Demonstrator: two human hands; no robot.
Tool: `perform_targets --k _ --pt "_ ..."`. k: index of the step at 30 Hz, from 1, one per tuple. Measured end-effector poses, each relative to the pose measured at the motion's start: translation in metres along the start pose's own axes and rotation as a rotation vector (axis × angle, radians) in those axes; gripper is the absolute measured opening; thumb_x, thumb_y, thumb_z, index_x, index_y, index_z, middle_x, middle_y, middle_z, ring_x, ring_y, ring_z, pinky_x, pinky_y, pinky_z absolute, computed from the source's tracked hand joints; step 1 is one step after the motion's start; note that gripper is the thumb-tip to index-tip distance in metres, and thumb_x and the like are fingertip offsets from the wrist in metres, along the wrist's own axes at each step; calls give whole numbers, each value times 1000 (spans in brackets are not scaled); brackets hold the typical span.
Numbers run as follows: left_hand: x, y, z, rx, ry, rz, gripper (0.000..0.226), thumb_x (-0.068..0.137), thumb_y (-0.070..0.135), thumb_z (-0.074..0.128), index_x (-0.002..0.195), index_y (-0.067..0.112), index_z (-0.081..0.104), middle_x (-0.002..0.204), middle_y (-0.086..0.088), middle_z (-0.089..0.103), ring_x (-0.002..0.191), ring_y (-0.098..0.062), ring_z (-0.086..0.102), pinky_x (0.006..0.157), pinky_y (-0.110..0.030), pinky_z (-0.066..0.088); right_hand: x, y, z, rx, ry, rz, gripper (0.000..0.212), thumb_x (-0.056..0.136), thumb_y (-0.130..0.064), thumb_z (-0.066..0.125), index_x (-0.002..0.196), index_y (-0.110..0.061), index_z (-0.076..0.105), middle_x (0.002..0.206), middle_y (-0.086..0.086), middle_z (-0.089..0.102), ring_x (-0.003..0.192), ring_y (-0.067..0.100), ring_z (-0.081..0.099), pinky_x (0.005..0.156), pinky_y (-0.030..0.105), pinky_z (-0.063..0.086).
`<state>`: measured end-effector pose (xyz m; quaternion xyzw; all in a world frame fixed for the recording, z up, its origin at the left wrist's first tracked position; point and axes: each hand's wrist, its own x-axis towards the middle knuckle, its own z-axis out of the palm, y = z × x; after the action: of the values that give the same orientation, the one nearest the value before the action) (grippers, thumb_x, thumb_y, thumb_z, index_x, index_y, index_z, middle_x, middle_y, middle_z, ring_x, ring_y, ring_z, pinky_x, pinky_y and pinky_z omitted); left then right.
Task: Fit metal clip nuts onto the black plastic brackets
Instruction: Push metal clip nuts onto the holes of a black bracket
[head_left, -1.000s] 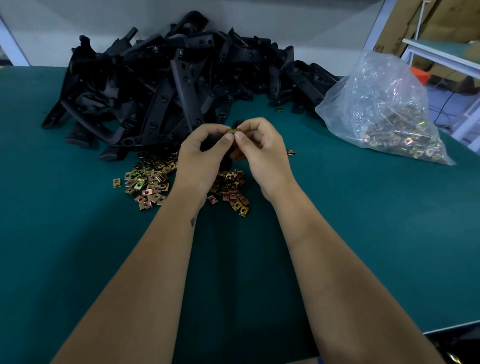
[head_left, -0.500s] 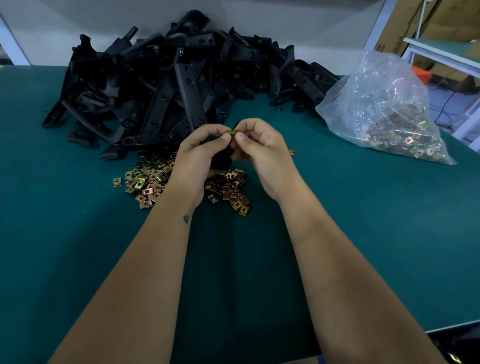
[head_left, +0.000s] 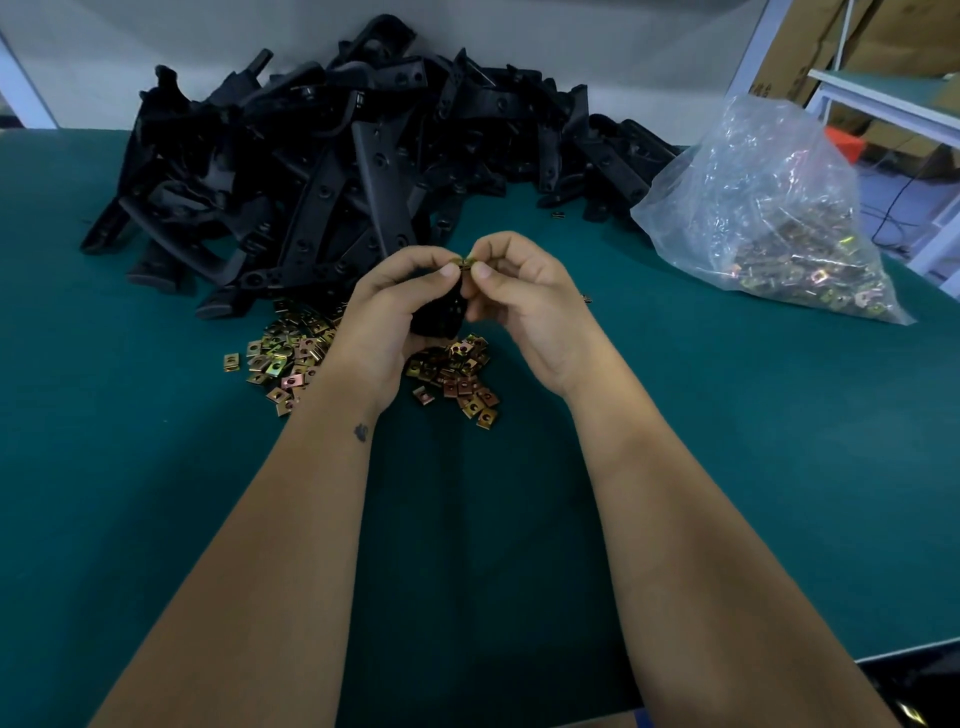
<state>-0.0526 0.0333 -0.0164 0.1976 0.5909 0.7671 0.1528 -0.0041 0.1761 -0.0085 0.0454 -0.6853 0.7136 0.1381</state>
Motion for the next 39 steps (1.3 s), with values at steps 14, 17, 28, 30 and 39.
perform_targets --k 14,17,28,30,39 --pt "-1 -5 9 -44 132 42 12 97 14 58 90 20 66 92 0 66 85 -18 63 76 -41 55 2 6 19 -151 189 -43 13 98 -11 51 92 -20 59 82 -4 61 73 8 56 75 32 51" --pt "-1 -5 7 -72 169 23 16 98 16 57 87 22 67 96 0 67 87 -18 64 76 -41 55 2 2 20 -239 176 -8 17 102 -16 44 96 -23 58 87 -3 60 71 3 56 76 30 51" --pt "0 -7 7 19 162 27 10 96 21 61 91 23 69 97 3 71 95 -17 67 77 -36 57 -2 -7 19 -324 198 -36 13 98 -14 56 93 -23 63 85 -6 63 78 5 59 73 20 52" --pt "1 -7 7 15 158 20 10 95 20 61 91 23 70 93 5 71 92 -14 67 74 -34 57 -1 -6 19 -322 205 -27 15 97 -12 56 90 -24 64 85 -5 64 79 5 59 76 24 53" --pt "-1 -4 7 126 197 91 9 93 20 67 100 19 73 101 3 72 106 -19 66 92 -45 55 1 -1 18 -325 226 -42 13 95 -9 59 89 -19 66 85 -1 68 80 7 62 79 29 55"
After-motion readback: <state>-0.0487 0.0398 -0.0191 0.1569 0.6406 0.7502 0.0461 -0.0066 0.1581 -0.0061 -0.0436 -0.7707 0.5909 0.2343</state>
